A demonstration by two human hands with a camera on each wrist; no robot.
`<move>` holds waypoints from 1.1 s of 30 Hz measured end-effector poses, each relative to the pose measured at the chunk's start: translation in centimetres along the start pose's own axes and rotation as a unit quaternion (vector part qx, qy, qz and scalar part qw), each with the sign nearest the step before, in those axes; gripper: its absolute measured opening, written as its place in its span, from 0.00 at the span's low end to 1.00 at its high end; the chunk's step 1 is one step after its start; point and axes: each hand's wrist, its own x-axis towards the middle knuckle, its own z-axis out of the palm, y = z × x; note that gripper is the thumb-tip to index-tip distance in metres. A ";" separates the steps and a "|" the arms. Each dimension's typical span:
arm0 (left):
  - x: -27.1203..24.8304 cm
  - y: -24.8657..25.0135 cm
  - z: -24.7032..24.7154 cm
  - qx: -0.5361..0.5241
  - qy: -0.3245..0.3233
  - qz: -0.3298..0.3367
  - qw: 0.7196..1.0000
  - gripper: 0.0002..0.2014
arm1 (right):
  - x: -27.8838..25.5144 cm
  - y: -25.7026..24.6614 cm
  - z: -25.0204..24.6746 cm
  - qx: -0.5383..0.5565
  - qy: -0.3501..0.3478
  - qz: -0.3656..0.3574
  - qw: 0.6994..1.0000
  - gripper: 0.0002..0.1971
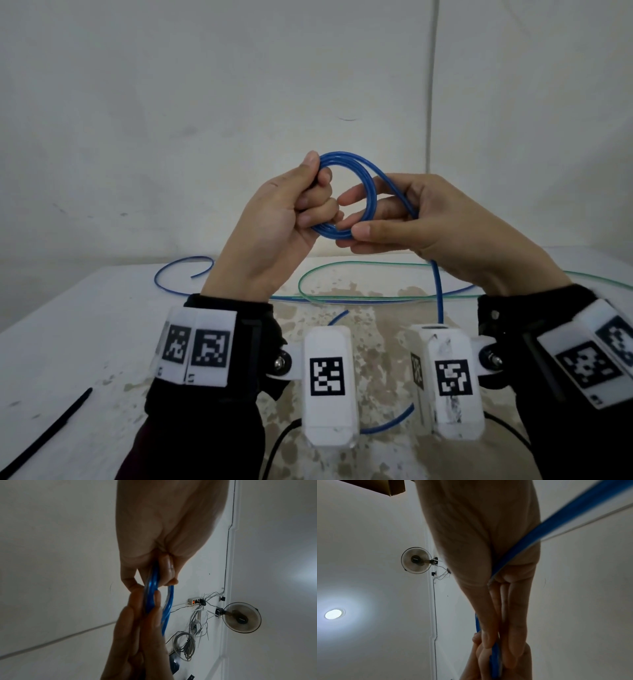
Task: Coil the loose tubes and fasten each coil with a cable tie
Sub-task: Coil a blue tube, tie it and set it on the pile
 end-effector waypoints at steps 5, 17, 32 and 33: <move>-0.2 -0.3 0.0 0.114 0.027 0.039 0.992 0.17 | 0.2 0.0 -0.2 -0.039 0.044 0.049 0.997 0.25; 0.5 -1.0 1.3 -0.101 0.067 0.079 0.989 0.18 | 1.4 0.6 1.0 0.110 0.073 -0.006 0.991 0.24; 0.0 -1.2 2.3 -0.108 -0.006 0.012 0.994 0.16 | 1.1 -0.1 0.0 0.066 0.118 -0.043 0.990 0.20; -0.1 -1.0 2.2 -0.090 -0.014 -0.003 0.996 0.16 | 1.0 0.0 0.0 0.062 0.117 -0.040 0.990 0.20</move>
